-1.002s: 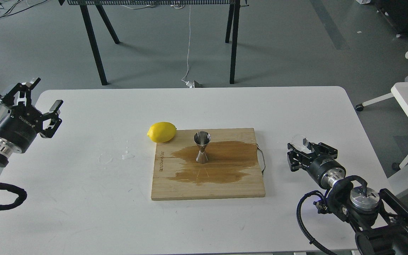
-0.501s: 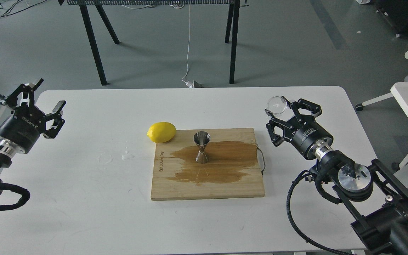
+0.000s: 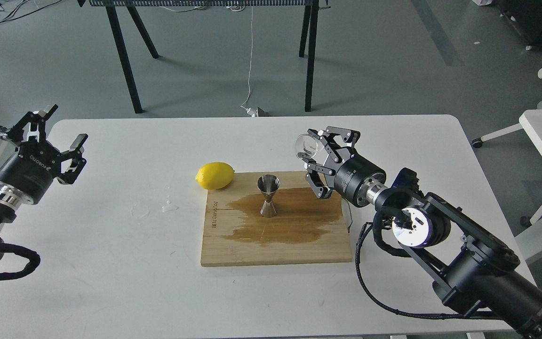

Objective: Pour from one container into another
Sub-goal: 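Carry the clear cup with the right gripper above the jigger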

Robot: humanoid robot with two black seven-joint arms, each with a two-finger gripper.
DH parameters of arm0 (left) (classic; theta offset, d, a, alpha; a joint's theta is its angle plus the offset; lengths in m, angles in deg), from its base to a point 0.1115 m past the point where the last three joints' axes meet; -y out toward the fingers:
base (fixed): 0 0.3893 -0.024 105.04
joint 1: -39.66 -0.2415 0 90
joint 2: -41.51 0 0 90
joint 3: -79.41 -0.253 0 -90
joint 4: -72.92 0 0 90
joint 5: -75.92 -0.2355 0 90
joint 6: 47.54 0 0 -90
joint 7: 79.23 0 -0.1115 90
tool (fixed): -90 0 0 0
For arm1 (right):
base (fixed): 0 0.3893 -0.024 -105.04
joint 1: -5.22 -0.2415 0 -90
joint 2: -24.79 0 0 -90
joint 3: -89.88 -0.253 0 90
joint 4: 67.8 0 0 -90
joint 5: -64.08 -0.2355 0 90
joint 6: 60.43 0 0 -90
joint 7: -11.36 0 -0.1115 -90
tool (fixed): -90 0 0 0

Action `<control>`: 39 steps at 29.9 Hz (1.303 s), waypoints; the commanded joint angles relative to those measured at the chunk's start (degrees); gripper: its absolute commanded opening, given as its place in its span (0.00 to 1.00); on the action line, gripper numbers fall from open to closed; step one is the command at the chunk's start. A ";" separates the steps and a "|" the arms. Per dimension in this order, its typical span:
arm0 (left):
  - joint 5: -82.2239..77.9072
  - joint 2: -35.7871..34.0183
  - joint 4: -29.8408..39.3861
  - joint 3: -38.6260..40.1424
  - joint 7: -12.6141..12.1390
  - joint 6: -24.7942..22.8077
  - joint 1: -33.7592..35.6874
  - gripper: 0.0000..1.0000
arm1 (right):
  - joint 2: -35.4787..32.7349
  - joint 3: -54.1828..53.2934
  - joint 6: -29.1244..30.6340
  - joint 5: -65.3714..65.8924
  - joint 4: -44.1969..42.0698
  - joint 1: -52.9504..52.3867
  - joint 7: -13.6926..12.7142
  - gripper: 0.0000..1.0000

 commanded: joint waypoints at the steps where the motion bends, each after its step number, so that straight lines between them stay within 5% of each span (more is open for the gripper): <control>1: 0.00 0.01 0.00 0.00 0.00 0.00 -0.06 0.82 | 0.91 2.75 -1.40 4.35 -0.45 -1.18 0.09 0.28; 39: 0.00 0.01 -1.06 0.00 0.00 0.00 -0.15 0.83 | 0.29 18.84 -4.57 13.49 -5.11 -12.44 0.44 0.28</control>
